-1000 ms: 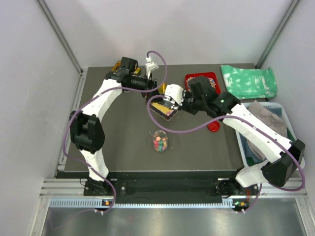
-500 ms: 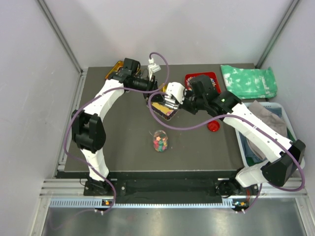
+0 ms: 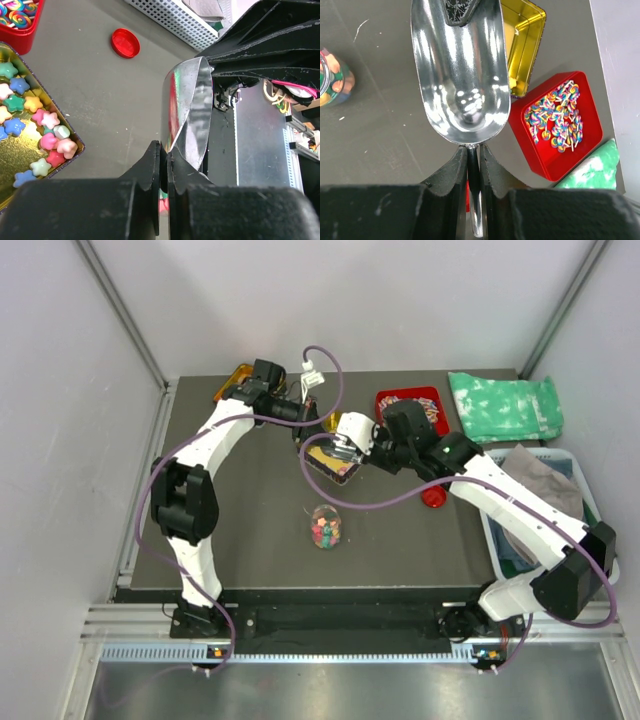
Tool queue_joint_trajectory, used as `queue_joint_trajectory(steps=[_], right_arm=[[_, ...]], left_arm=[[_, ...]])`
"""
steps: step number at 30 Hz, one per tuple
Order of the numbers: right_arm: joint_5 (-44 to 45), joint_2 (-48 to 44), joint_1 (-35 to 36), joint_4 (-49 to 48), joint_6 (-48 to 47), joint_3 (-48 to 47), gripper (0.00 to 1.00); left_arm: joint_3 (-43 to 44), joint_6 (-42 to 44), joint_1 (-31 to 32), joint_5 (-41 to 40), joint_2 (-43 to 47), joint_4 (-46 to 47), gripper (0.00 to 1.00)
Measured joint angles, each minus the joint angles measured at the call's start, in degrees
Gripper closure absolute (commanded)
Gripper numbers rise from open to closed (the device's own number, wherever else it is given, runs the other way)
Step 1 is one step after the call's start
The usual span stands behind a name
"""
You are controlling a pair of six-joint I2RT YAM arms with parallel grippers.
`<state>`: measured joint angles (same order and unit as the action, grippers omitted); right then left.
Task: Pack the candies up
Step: Adjust the spatula.
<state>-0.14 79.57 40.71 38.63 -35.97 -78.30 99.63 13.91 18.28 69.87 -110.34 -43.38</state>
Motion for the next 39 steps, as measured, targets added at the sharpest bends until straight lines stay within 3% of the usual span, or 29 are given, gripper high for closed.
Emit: queue_joint_trajectory(steps=[4, 16, 24, 30, 36, 39], right_arm=[[0.26, 0.0, 0.02, -0.57, -0.11, 0.46, 0.87], [-2.84, -2.38, -0.02, -0.52, 1.14, 1.09, 0.9], [-7.15, -4.46, -0.76, 0.07, 1.84, 1.14, 0.78], [-7.04, -6.51, -0.76, -1.97, 0.79, 4.09, 0.84], [-6.78, -7.1, -0.74, -2.27, -1.22, 4.81, 0.7], [-6.03, -7.19, -0.76, -2.34, -2.89, 4.81, 0.69]], left_arm=[[0.02, 0.17, -0.02, 0.0, -0.22, -0.04, 1.0], [0.02, 1.14, -0.13, 2.75, -0.22, -1.99, 1.0], [0.02, 2.64, -0.24, 5.57, -0.2, -4.5, 1.0], [0.02, 2.97, -0.11, 5.53, -0.2, -5.2, 1.0], [0.02, 2.99, 0.04, 5.22, -0.2, -5.29, 1.0], [0.02, 2.99, 0.11, 5.09, -0.17, -5.4, 1.0]])
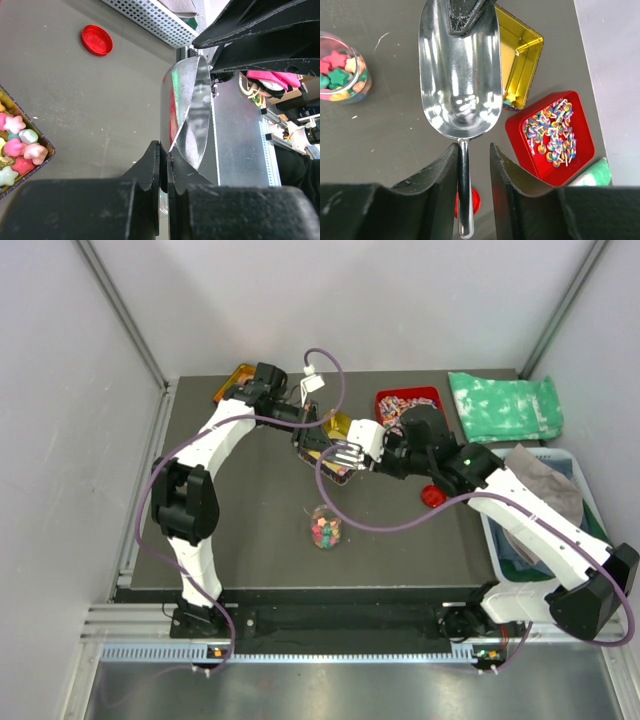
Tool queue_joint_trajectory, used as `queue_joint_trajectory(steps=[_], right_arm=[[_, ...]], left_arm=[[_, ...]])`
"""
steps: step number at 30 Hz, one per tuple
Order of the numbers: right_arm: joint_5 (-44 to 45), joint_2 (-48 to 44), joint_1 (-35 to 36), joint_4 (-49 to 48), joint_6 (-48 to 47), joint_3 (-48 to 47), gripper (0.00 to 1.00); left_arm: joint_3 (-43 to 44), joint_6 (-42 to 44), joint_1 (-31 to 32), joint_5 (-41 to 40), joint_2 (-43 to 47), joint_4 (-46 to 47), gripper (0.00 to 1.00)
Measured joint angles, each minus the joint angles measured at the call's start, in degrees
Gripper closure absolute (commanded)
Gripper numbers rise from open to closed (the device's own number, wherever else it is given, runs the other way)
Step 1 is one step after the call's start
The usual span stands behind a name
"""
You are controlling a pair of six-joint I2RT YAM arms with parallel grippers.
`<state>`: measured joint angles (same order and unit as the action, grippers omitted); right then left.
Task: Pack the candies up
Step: Adjust the spatula.
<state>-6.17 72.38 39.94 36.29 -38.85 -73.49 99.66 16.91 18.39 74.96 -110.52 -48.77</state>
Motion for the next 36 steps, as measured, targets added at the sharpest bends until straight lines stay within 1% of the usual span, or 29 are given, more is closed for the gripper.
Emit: queue_joint_trajectory(steps=[5, 7, 8, 20, 28, 36], right_arm=[[0.22, 0.0, 0.02, 0.39, -2.32, 0.0, 0.69], [0.04, 0.0, 0.02, 0.66, -2.78, 0.0, 0.62], [0.04, 0.0, 0.0, 0.83, -3.08, 0.0, 0.61], [0.2, 0.0, -0.02, 1.44, -3.96, 0.0, 0.62], [-0.81, 0.0, -0.09, 0.57, -2.19, 0.15, 0.62], [-0.98, 0.13, 0.31, -0.87, -1.16, 2.47, 0.62]], left_arm=[[0.0, 0.0, 0.09, -0.28, 0.0, 0.02, 1.0], [0.0, 0.0, 0.09, -0.35, 0.0, 0.02, 1.0], [0.0, 0.04, 0.09, -0.42, 0.0, 0.0, 1.0], [0.0, 0.42, 0.09, -0.63, 0.0, -0.94, 1.0], [0.0, 0.33, 0.09, -0.68, 0.0, -0.94, 1.0], [0.0, -0.61, 0.09, -0.9, 0.0, -0.42, 1.0]])
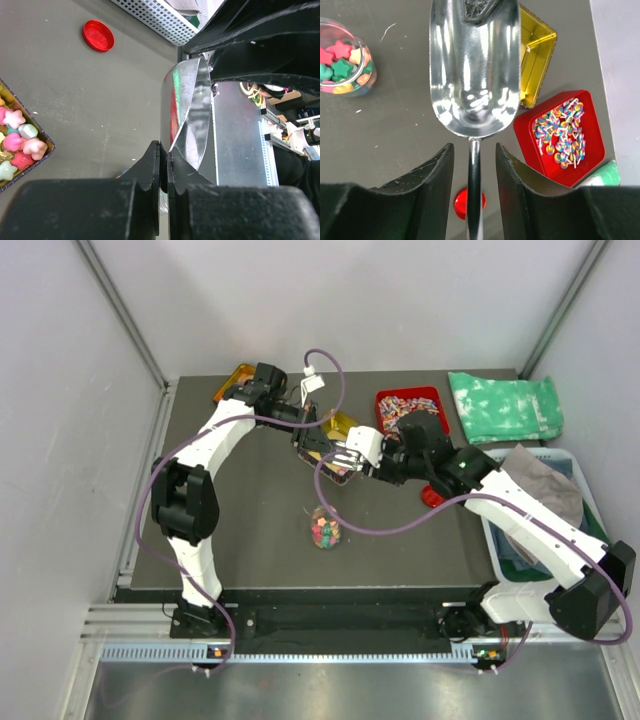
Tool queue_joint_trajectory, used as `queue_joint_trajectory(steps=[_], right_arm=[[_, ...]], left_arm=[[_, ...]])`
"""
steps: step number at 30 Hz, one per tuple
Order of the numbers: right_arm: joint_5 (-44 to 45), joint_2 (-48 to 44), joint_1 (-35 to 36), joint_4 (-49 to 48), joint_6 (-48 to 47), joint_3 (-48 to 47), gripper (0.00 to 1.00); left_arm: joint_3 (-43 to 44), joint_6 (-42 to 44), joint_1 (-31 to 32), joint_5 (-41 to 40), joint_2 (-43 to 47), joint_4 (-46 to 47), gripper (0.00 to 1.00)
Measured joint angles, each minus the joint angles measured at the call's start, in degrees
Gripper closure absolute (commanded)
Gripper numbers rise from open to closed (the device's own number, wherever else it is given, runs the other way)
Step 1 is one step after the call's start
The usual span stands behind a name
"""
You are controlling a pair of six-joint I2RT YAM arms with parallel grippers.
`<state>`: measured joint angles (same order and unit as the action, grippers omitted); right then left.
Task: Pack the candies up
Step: Adjust the spatula.
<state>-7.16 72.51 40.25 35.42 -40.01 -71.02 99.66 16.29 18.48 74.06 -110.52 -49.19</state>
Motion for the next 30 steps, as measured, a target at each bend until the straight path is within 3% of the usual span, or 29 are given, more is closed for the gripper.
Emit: queue_joint_trajectory(steps=[10, 17, 27, 28, 29, 30], right_arm=[[0.17, 0.02, 0.26, -1.11, 1.31, 1.22, 0.65], [0.17, 0.55, 0.52, -2.29, 1.99, 1.22, 0.73], [0.59, 1.88, 0.74, -2.51, 2.36, -0.07, 0.74], [0.66, 2.01, 0.83, -2.4, 2.36, -0.22, 0.78], [0.81, 2.14, 0.9, -2.32, 2.38, -0.35, 0.93], [0.96, 2.19, 0.96, -2.27, 2.43, -0.35, 1.0]], left_arm=[[-0.02, -0.74, 0.0, -0.02, 0.0, 0.63, 1.0], [-0.46, -1.18, 0.0, -0.13, 0.0, 1.05, 1.0], [-0.83, -1.22, -0.28, -0.24, 0.0, 1.2, 1.0], [-0.85, -1.2, -0.33, -0.28, 0.0, 1.18, 1.0], [-0.85, -1.2, -0.33, -0.26, 0.0, 1.18, 1.0], [-0.9, -1.2, -0.39, -0.31, 0.0, 1.18, 1.0]])
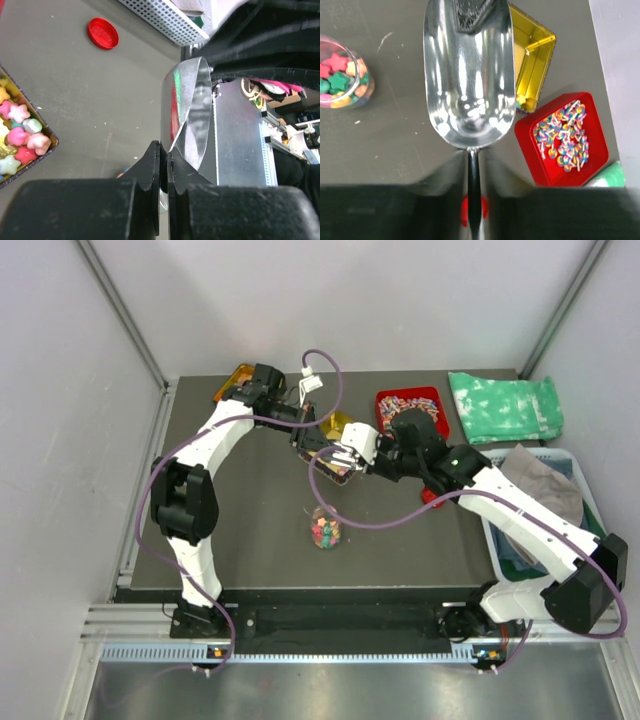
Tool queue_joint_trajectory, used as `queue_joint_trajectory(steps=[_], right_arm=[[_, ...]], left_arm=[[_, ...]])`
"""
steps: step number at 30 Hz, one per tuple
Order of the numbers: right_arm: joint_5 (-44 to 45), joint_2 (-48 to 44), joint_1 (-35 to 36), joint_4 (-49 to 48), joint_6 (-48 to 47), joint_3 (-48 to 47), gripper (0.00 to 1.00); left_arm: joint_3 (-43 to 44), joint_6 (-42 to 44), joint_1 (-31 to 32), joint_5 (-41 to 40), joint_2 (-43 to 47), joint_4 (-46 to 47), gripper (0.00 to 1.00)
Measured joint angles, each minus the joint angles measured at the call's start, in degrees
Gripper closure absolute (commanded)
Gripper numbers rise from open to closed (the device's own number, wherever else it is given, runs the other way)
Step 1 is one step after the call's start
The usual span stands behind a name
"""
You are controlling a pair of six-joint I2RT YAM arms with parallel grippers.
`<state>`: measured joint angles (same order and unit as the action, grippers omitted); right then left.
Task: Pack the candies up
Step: Adjust the spatula, then scoop the fake candies from the storage box.
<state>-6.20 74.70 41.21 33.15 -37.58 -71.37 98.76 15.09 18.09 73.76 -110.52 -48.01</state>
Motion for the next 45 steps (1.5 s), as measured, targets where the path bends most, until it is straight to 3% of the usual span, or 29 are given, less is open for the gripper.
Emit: queue_joint_trajectory(steps=[11, 16, 17, 20, 21, 25, 31, 35, 45], right_arm=[[0.81, 0.04, 0.33, 0.55, 0.61, -0.02, 1.0], [0.7, 0.04, 0.33, 1.64, 1.31, -0.79, 1.0], [0.57, 0.04, 0.33, 2.03, 1.7, -1.09, 1.0], [0.33, 0.04, 0.37, 2.89, 2.25, -1.99, 1.0], [0.33, 0.04, 0.39, 2.97, 2.25, -2.38, 1.0], [1.25, 0.0, 0.63, 2.25, 1.7, -2.95, 1.0], [3.69, -0.66, 0.28, 2.38, 0.26, -2.14, 1.0], [5.09, -1.62, -0.55, 3.19, -0.74, -0.52, 1.0], [11.45, -1.73, -2.27, 7.41, -5.88, 0.44, 1.0]], left_arm=[[-0.15, 0.04, -0.02, -0.39, 0.0, 0.02, 1.0], [-0.26, -0.02, 0.11, -0.35, 0.0, 0.02, 0.83], [-0.26, -0.09, 0.13, -0.35, 0.0, 0.07, 0.67], [-0.26, -0.13, 0.37, -0.83, 0.0, 0.37, 0.42], [-0.26, -0.31, 0.42, -1.29, 0.0, 0.61, 0.24], [0.15, -1.77, -0.35, -2.93, -0.04, 1.44, 0.02], [7.1, -5.35, -6.27, -5.09, -1.86, 4.0, 0.01], [8.74, -6.34, -9.81, -10.8, -2.21, 6.67, 0.01], [9.11, -5.07, -6.64, -33.75, -11.08, 8.63, 0.01]])
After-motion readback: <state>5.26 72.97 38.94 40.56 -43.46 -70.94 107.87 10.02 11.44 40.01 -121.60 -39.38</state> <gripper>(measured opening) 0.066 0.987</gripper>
